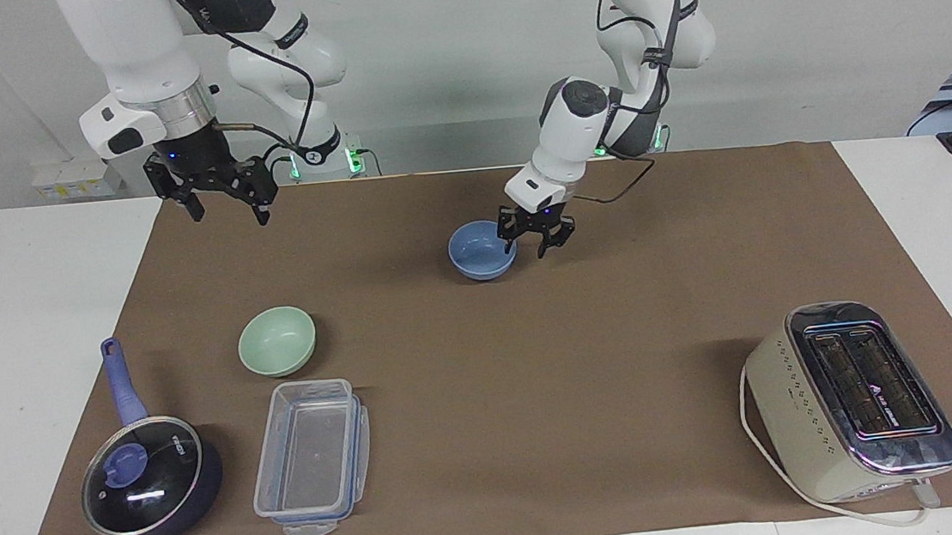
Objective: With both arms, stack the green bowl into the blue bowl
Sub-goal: 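Slide the blue bowl toward the table center with the left gripper, then retract the left gripper while the right gripper reaches the green bowl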
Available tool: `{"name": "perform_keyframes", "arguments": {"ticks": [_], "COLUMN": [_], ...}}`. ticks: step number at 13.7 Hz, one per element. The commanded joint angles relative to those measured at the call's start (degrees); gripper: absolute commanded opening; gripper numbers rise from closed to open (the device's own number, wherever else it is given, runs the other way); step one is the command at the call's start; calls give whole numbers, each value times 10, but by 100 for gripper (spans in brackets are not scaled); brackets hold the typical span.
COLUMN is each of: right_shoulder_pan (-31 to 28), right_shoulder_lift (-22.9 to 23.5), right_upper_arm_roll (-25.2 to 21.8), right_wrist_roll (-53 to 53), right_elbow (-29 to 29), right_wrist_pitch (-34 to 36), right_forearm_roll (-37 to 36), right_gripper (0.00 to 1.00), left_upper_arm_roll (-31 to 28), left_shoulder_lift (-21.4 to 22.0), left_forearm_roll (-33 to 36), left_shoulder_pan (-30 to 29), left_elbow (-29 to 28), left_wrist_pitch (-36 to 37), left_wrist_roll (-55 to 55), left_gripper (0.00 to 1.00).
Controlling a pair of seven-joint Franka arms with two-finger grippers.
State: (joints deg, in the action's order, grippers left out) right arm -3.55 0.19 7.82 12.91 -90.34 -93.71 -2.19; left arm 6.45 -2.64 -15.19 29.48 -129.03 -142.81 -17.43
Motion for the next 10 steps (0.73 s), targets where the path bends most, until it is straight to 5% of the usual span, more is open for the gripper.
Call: {"name": "perform_keyframes", "arguments": {"ticks": [1, 7, 10], "right_shoulder_pan": [-28, -87, -96], "right_shoulder_lift": [4, 93, 114], "right_upper_arm_roll": [4, 4, 4], "right_wrist_roll": [-42, -136, -149], "right_elbow": [-27, -55, -145], "right_wrist_pitch": [-50, -174, -281], "right_forearm_roll": [2, 2, 1], "right_gripper": [100, 100, 100], "left_upper_arm_roll": [1, 0, -1], "left_shoulder_lift": [-1, -17, -11], "left_forearm_roll": [26, 54, 126], "left_shoulder_pan": [-57, -205, -252], "left_elbow": [53, 206, 261], "left_wrist_pitch": [64, 266, 356], "left_wrist_roll": [10, 113, 147], "left_gripper": [100, 100, 100]}}
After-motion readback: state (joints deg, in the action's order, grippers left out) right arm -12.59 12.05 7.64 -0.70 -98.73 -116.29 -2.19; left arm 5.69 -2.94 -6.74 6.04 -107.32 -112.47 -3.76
